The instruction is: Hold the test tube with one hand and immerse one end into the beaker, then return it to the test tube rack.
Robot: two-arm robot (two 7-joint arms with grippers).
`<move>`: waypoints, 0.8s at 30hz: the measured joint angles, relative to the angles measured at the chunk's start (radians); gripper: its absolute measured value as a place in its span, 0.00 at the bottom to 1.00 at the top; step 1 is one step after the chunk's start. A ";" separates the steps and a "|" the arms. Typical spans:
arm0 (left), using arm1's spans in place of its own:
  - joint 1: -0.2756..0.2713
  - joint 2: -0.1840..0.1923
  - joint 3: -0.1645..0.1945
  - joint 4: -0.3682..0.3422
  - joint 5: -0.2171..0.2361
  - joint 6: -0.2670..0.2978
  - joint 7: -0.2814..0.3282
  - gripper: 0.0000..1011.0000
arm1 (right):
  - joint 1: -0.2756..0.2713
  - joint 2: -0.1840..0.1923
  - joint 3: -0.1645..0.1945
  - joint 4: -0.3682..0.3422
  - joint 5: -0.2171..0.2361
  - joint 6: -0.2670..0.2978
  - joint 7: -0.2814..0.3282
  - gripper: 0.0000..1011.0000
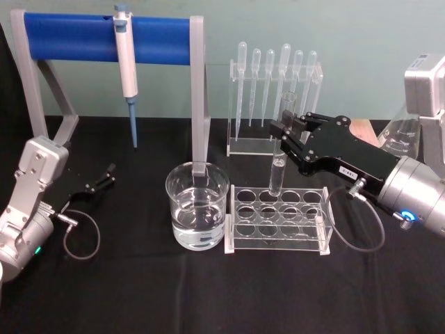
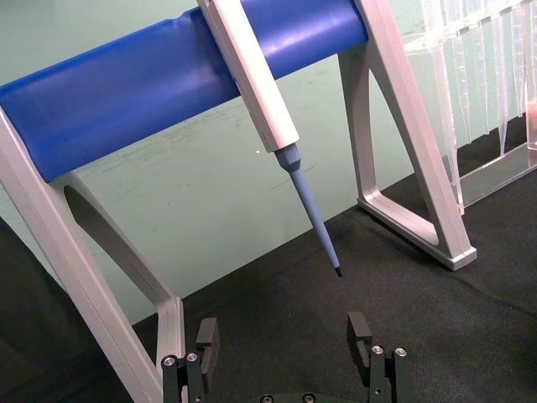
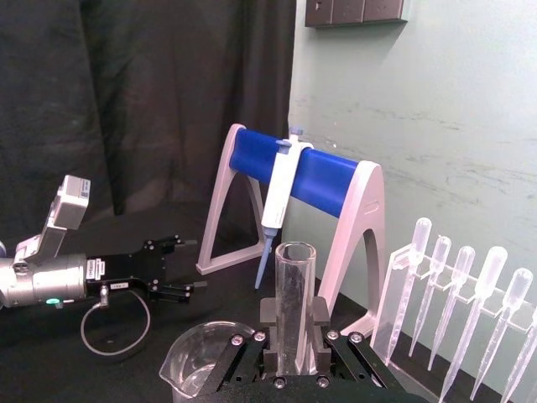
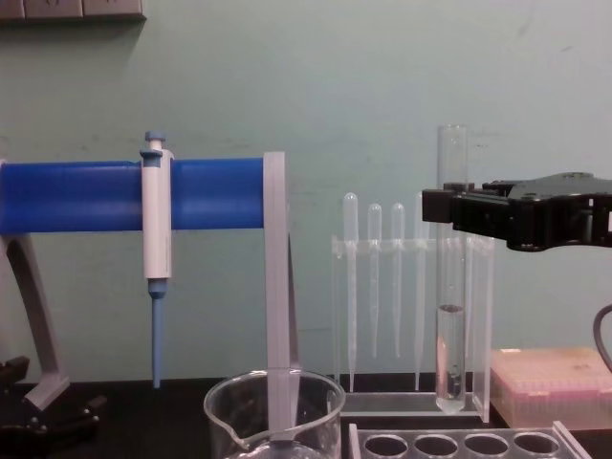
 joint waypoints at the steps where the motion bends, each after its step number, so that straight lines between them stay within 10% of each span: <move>1: 0.000 0.000 0.000 0.000 0.000 0.000 0.000 0.99 | 0.000 0.000 0.000 0.000 0.000 0.000 0.000 0.22; 24: 0.000 0.000 0.000 0.000 0.000 0.000 0.000 0.99 | 0.000 0.000 0.000 0.000 0.000 0.000 0.000 0.22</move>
